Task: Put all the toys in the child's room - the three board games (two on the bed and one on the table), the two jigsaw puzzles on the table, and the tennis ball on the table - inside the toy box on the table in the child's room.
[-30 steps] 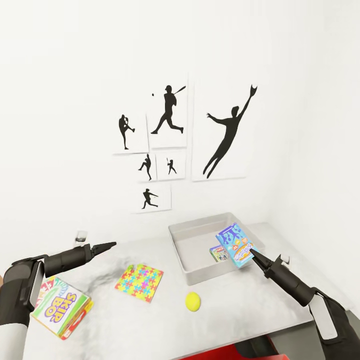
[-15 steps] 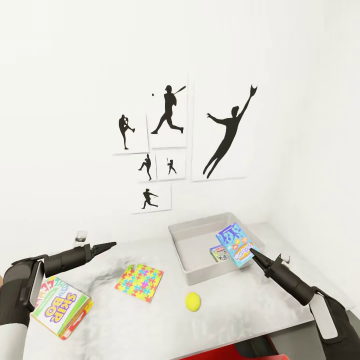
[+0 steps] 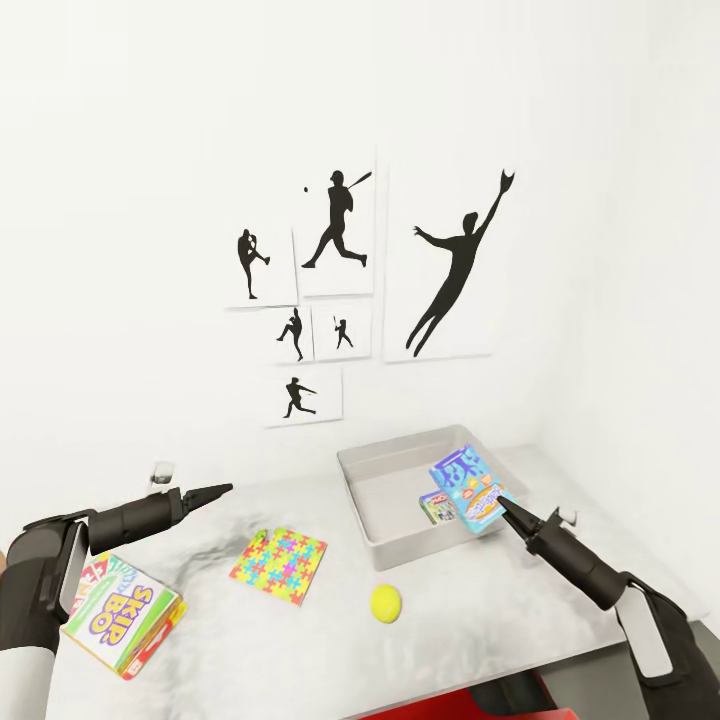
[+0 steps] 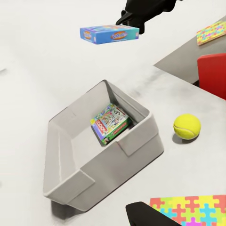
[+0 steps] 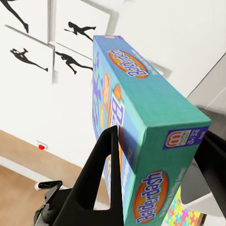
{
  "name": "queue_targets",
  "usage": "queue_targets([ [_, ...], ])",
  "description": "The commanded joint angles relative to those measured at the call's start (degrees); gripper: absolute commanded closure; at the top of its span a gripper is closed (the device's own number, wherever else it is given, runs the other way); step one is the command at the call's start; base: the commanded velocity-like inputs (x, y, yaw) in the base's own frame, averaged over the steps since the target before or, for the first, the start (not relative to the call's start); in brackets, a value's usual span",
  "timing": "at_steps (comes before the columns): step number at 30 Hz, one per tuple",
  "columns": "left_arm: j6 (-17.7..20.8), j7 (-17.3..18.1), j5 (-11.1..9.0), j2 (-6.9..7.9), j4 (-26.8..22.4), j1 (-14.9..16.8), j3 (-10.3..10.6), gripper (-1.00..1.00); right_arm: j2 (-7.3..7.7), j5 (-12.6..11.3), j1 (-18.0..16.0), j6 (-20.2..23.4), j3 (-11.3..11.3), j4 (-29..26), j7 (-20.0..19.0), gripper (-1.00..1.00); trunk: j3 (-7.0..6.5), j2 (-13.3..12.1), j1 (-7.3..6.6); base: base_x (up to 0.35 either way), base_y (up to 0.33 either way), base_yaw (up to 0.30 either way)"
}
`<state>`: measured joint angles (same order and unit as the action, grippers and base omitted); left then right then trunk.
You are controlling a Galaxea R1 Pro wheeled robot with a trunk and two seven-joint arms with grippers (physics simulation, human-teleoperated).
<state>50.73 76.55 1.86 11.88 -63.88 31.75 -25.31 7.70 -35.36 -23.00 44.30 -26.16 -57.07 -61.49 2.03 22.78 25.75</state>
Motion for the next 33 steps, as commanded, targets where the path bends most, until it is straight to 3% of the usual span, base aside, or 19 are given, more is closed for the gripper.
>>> queue_targets([
  [1,0.60,0.35,0.19,-0.01,-0.01,0.07,-0.06,-1.00,-0.10,-0.13,-0.08,0.33,0.06,-0.01,-0.01,1.00,0.14,0.14,0.04,0.000,0.000,0.000],
  [8,0.60,0.34,0.23,-0.01,0.01,0.07,-0.01,-1.00,-0.23,0.69,-0.47,2.31,0.84,-1.76,1.10,1.00,0.14,0.14,0.04,0.000,0.000,0.000],
  [10,0.60,0.33,0.20,-0.01,0.01,0.07,-0.02,-1.00,-0.32,0.75,-0.75,4.28,1.16,-5.63,4.25,1.00,0.14,0.14,0.04,0.000,0.000,0.000],
  [13,0.60,0.30,0.23,-0.01,0.02,0.07,-0.04,-1.00,-0.69,-0.15,-1.43,9.03,1.28,-11.53,13.30,1.00,0.14,0.14,0.04,0.000,0.000,0.000],
  [17,0.60,0.29,0.23,-0.01,0.05,0.07,-0.01,-1.00,-1.17,-0.39,-3.10,11.52,1.37,-15.63,16.23,1.00,0.14,0.14,0.04,0.000,0.000,0.000],
  [20,0.60,0.33,0.24,-0.01,0.02,0.07,-0.03,-1.00,-2.19,0.00,-4.46,11.56,1.63,-15.75,16.94,1.00,0.14,0.14,0.04,0.000,0.000,0.000],
  [23,0.60,0.34,0.22,-0.01,0.02,0.05,-0.02,-1.00,-2.55,0.04,-6.68,11.64,2.85,-15.43,20.09,1.00,0.14,0.14,0.04,0.000,0.000,0.000],
  [26,0.60,0.35,0.18,-0.02,0.01,0.04,-0.04,-1.00,-4.80,-0.31,-10.51,13.13,5.80,-14.95,30.74,1.00,0.14,0.14,0.04,0.000,0.000,0.000],
  [28,0.65,0.36,0.17,-0.01,0.00,0.06,-0.07,-1.00,-6.67,-0.34,-12.85,14.08,6.35,-13.95,36.64,1.00,0.14,0.14,0.04,0.000,0.000,0.000],
  [31,0.68,0.36,0.17,-0.01,0.03,0.06,-0.08,-1.00,-10.77,-0.26,-17.52,14.50,6.73,-9.12,46.89,1.00,0.14,0.14,0.04,0.000,0.000,0.000],
  [33,0.68,0.36,0.16,-0.01,0.04,0.06,-0.08,-1.00,-12.15,-0.10,-19.37,14.16,6.77,-5.37,50.26,1.00,0.14,0.14,0.04,0.000,0.000,0.000],
])
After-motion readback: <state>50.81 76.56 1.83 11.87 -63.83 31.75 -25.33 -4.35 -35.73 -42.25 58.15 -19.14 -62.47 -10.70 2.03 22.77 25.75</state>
